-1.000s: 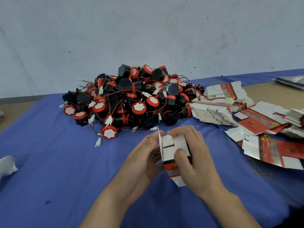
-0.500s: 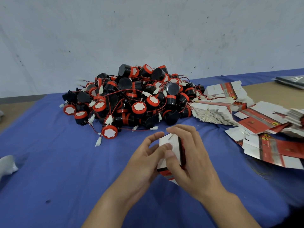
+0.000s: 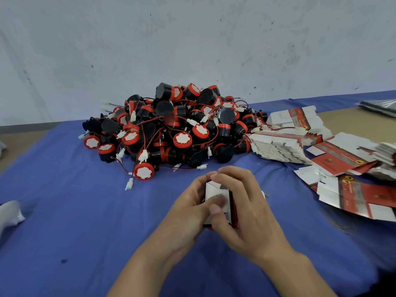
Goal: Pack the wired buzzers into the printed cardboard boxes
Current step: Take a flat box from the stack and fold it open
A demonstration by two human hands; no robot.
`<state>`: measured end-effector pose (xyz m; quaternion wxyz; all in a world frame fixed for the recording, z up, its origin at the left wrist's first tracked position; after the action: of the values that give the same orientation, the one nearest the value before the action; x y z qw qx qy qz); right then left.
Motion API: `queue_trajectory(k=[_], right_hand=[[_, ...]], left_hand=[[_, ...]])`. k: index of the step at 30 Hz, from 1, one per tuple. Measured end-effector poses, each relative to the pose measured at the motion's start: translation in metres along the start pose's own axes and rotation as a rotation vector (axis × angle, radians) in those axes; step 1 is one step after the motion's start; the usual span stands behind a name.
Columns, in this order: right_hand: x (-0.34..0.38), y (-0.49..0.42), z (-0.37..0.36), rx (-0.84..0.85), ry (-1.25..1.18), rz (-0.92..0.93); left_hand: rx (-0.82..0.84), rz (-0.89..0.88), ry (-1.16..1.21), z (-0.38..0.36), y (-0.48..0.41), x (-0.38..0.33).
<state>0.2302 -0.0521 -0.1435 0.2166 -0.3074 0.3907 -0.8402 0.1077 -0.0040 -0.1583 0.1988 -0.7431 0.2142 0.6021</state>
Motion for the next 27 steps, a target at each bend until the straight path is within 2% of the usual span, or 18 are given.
queue_trajectory(k=[9, 16, 20, 27], right_hand=[[0.002, 0.002, -0.004, 0.032, 0.027, 0.021], [-0.002, -0.002, 0.003, -0.049, -0.062, -0.020], [-0.005, -0.002, 0.005, -0.054, -0.085, -0.046], [-0.014, 0.000, 0.006, -0.016, -0.230, -0.207]], left_hand=[[0.063, 0.047, -0.026, 0.000, 0.004, -0.006], [0.043, 0.071, 0.183, 0.000, 0.003, -0.009], [0.035, 0.083, 0.205, 0.002, 0.003, -0.008], [0.038, 0.037, 0.282, 0.006, 0.001, -0.011]])
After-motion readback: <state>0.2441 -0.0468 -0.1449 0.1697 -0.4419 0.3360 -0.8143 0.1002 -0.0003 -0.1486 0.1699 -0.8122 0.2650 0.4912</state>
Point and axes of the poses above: each hand's wrist, its own y-axis away from the middle knuckle, its own z-axis out of the back of the hand, x = y × z, the point moved 3 cm from there along -y, towards the middle knuckle, and after that the axes turned 1 degree about -y, right-handed, at the moved point
